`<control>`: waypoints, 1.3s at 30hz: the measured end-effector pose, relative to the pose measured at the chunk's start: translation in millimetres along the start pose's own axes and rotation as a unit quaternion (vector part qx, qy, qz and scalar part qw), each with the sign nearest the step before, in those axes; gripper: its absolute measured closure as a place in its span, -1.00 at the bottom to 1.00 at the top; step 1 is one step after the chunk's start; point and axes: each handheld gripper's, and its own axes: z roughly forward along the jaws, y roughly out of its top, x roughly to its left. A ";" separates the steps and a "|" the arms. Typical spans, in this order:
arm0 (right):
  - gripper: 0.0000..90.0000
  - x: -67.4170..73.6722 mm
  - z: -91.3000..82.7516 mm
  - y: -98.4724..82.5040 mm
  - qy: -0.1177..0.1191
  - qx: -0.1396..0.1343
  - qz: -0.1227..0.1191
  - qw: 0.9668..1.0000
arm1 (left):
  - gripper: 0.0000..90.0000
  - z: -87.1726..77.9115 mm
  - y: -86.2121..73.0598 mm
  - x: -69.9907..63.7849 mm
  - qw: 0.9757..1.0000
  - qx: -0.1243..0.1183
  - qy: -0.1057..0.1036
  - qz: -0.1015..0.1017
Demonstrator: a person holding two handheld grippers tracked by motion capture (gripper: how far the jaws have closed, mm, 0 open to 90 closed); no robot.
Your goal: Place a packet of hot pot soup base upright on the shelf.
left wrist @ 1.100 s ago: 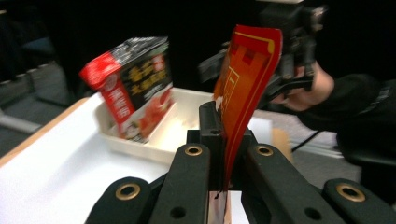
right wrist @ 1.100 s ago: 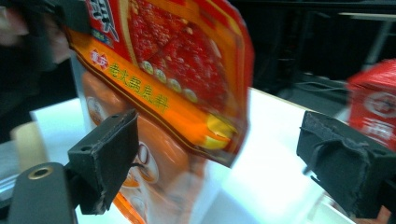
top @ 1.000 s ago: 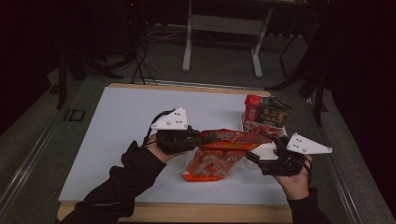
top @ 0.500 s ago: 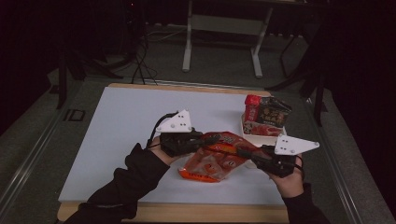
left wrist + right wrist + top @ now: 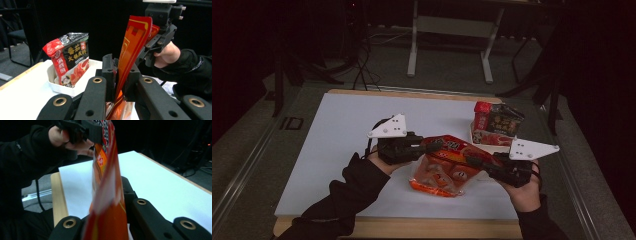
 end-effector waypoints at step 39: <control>1.00 -47.2 -67.7 76.5 -0.077 -0.039 -0.034 0.996 | -0.93 -33.4 -46.2 1.1 0.995 0.009 0.069 -0.068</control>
